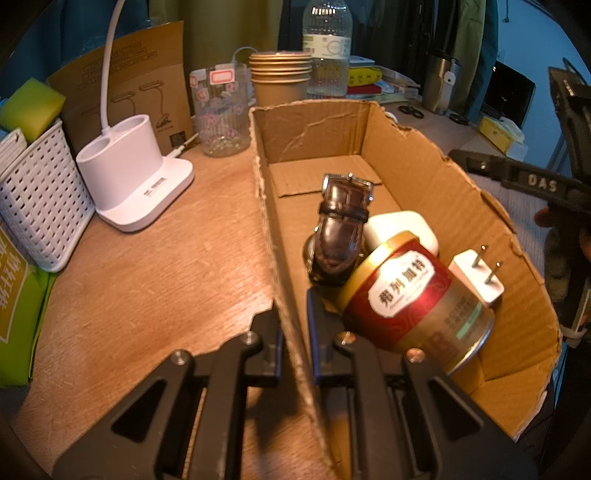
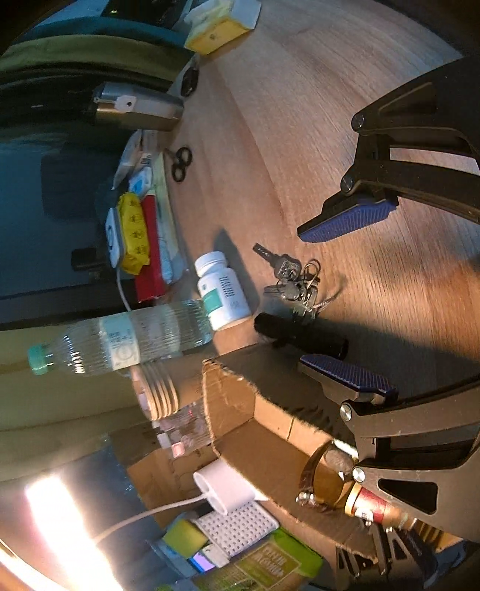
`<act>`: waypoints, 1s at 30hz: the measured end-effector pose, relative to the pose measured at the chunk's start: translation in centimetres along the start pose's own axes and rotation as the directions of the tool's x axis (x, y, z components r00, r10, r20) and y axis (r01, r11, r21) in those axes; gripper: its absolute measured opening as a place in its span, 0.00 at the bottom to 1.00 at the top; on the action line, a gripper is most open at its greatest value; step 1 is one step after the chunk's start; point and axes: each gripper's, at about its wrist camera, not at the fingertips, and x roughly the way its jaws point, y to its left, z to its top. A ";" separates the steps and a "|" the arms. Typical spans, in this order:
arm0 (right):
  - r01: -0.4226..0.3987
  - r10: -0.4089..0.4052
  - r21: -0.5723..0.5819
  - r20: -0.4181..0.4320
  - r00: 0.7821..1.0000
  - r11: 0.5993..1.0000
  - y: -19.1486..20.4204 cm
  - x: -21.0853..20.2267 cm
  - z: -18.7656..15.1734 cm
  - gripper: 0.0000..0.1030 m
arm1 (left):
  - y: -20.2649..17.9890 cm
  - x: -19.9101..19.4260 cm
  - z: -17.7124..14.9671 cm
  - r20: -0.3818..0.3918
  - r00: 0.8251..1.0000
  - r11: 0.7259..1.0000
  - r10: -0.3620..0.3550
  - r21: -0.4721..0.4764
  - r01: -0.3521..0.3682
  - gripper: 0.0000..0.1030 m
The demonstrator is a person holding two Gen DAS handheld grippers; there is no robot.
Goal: Organize rigid objects
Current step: 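Move the right gripper to the bunch of keys on the desk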
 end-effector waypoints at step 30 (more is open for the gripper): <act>0.039 -0.053 -0.101 -0.143 0.988 0.994 -0.6 7.4 2.0 0.53 | 0.0 0.0 0.0 0.000 1.000 1.000 -0.001 0.000 0.001 0.11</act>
